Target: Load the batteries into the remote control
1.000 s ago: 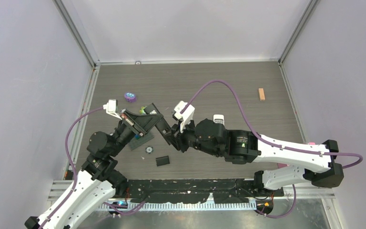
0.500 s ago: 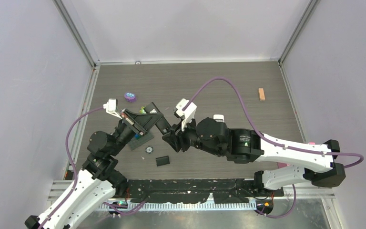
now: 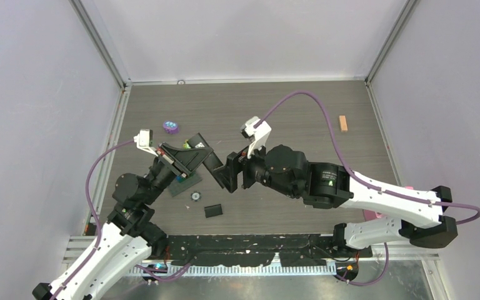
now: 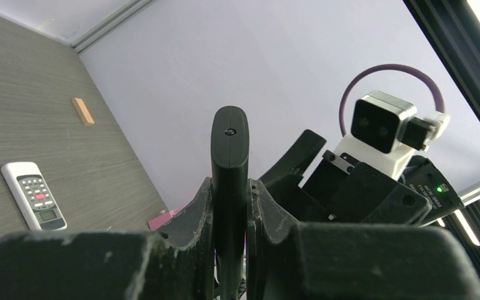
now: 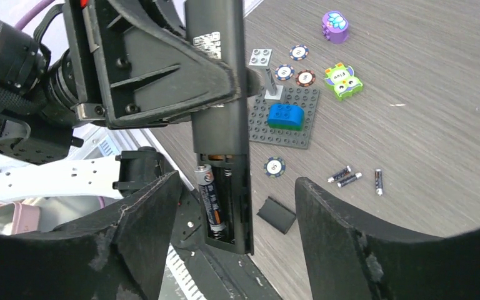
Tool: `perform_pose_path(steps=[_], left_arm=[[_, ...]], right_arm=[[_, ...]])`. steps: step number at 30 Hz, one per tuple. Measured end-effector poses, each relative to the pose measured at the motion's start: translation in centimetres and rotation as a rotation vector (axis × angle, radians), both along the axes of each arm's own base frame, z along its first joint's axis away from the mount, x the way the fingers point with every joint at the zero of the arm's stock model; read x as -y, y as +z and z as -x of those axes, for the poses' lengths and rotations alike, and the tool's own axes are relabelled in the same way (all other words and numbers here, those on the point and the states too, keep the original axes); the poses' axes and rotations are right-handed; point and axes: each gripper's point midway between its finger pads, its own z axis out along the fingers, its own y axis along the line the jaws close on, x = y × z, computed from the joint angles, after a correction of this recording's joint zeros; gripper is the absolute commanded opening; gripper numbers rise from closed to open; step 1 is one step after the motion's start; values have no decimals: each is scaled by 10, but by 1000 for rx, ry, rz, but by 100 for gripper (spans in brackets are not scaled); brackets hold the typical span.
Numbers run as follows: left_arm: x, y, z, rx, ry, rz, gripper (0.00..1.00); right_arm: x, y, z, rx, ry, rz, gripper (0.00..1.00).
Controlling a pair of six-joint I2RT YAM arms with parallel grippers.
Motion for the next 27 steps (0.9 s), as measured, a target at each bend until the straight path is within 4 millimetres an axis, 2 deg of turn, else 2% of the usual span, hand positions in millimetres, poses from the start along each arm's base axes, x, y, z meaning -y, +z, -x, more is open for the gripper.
perform_pose_path(steps=[2, 6, 10, 13, 20, 27], left_arm=[[0, 1, 1, 5, -2, 3, 0], [-1, 2, 2, 9, -3, 5, 0], [-1, 2, 2, 10, -4, 5, 0], [0, 3, 3, 12, -9, 5, 0], [0, 3, 4, 14, -14, 4, 0], [1, 3, 4, 16, -17, 4, 0]], right_arm=[[5, 0, -3, -44, -25, -22, 81], [14, 4, -14, -155, -59, -94, 84], [13, 1, -18, -253, -47, -159, 88], [8, -8, -13, -328, -13, -186, 89], [-7, -12, -2, -431, 63, -220, 88], [-13, -13, 2, -481, 99, -255, 79]])
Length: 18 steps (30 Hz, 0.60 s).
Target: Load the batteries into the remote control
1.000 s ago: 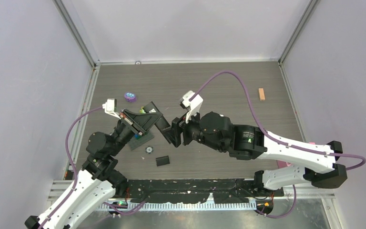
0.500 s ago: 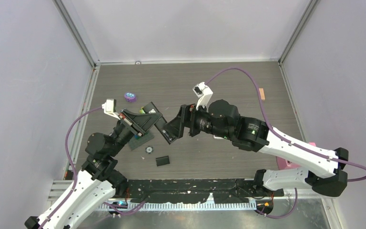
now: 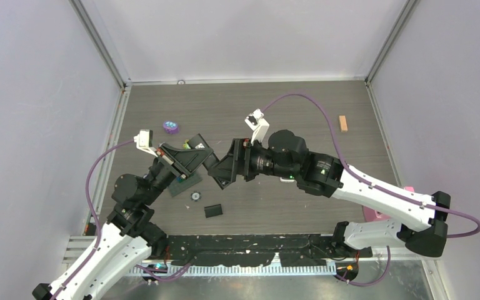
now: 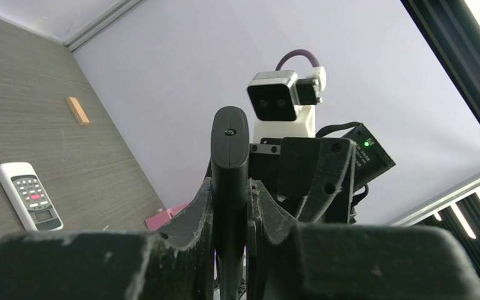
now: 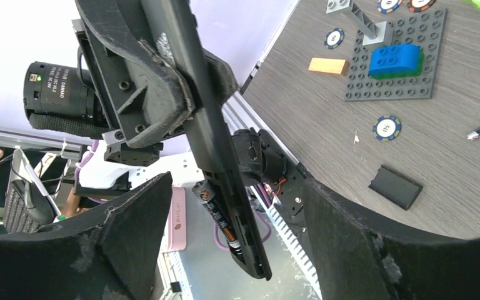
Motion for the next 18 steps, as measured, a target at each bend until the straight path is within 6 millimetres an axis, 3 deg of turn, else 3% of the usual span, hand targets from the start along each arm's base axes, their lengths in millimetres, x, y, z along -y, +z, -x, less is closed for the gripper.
perform_pose_path(steps=[10, 18], left_arm=[[0, 0, 0, 0, 0, 0, 0], [0, -1, 0, -1, 0, -1, 0]], right_arm=[[-7, -16, 4, -84, 34, -30, 75], [-10, -18, 3, -111, 42, -65, 87]])
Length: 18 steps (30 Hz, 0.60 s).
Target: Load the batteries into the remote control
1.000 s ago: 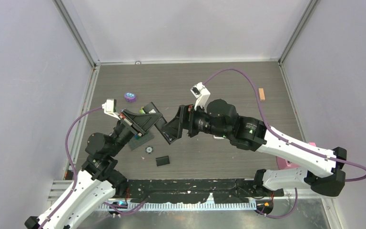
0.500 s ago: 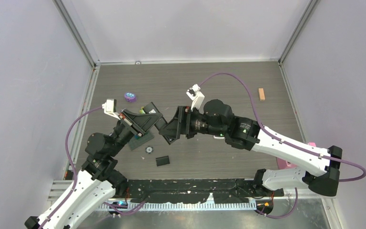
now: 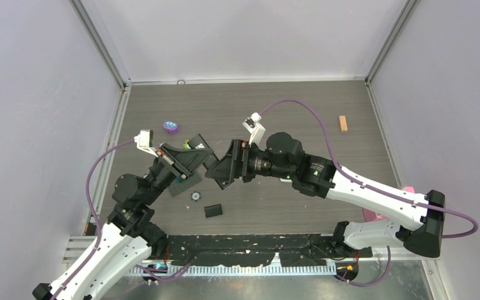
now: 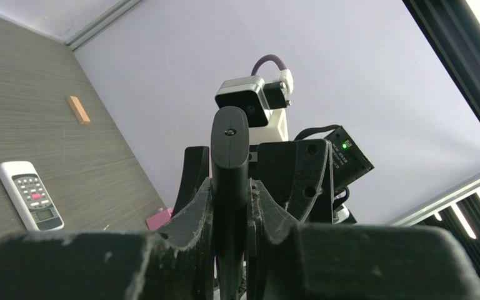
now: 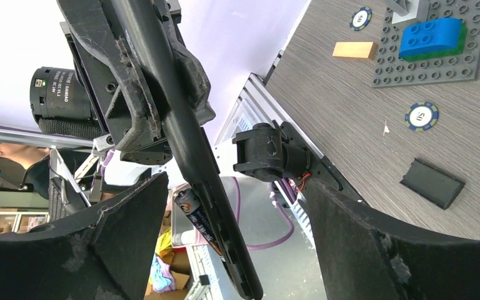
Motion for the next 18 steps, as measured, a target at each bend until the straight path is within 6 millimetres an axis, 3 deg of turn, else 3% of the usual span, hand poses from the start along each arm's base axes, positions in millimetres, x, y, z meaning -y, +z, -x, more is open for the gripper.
perform_pose_path(steps=[9, 18], left_arm=[[0, -1, 0, 1, -3, 0, 0], [1, 2, 2, 16, -10, 7, 0]], right_arm=[[1, 10, -8, -19, -25, -58, 83], [1, 9, -11, -56, -32, -85, 72]])
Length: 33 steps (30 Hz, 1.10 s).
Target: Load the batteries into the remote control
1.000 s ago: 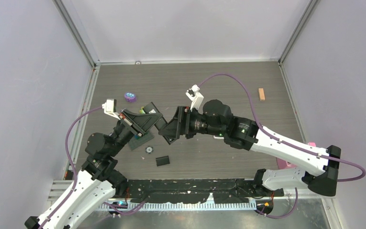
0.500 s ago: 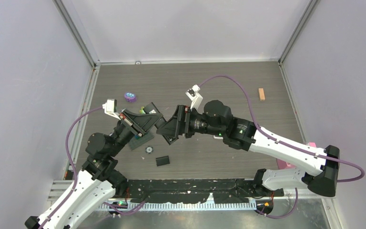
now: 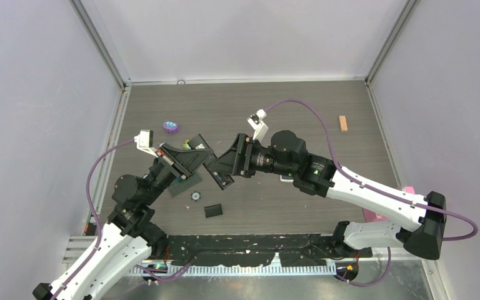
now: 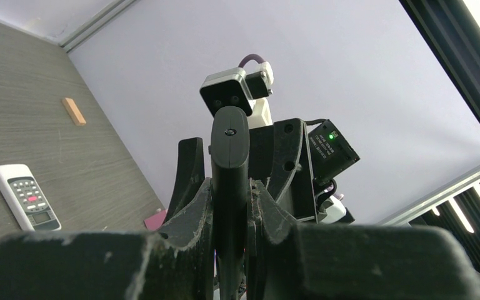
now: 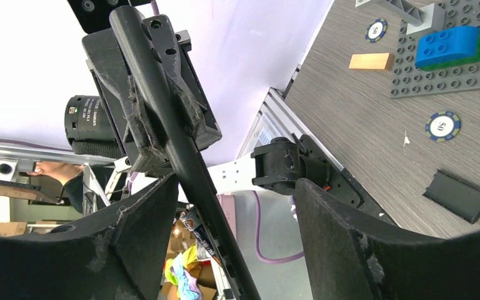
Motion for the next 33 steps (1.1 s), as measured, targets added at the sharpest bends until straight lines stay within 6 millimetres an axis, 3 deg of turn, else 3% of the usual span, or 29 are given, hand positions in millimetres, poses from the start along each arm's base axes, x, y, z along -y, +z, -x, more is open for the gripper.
perform_pose_path(steps=[18, 33], left_arm=[[2, -4, -2, -52, -13, 25, 0], [-6, -14, -8, -204, -2, 138, 0]], right_arm=[[-2, 2, 5, 2, 29, -54, 48], [0, 4, 8, 23, 37, -89, 29]])
